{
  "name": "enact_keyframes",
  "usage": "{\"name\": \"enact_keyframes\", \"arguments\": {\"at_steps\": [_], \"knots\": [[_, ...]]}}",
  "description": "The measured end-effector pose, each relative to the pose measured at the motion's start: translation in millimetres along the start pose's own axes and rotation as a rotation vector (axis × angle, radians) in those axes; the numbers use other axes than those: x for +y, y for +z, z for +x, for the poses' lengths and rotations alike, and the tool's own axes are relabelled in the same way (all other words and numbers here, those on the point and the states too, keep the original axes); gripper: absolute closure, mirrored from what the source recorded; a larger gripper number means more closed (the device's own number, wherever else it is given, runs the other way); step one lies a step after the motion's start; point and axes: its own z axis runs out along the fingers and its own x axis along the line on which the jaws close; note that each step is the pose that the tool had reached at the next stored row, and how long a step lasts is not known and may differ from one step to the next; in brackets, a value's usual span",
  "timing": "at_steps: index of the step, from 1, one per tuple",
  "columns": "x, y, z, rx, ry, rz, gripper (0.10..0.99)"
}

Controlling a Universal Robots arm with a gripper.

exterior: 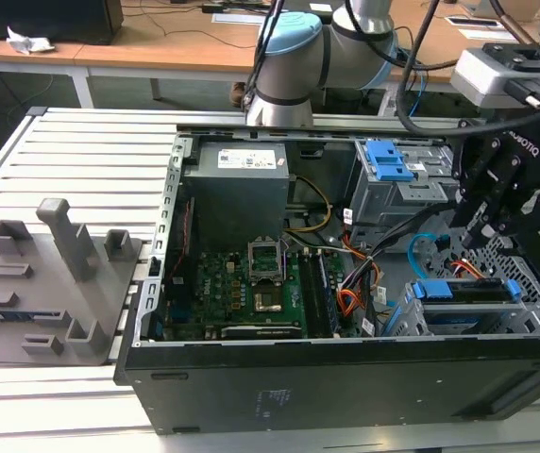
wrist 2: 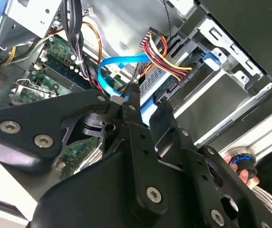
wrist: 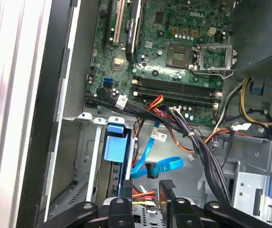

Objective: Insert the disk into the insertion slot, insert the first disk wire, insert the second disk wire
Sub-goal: 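Insert the second disk wire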

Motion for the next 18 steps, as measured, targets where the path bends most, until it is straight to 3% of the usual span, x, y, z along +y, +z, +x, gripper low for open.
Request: {"name": "enact_keyframes", "arguments": {"at_steps": [3, 6, 11, 16, 18], "knots": [[10.5, 4.0, -1.9, 0.0003, -0.010, 0.000, 0.725], [16.4, 8.1, -2.8, 0.0004, -0.012, 0.000, 0.725], [16.8, 17.4, -3.2, 0.0012, -0.025, 0.001, 0.725], [16.9, 18.0, -3.1, 0.0017, -0.029, 0.001, 0.725], [16.9, 18.0, -3.1, 0.0017, -0.029, 0.001, 0.867]]}}
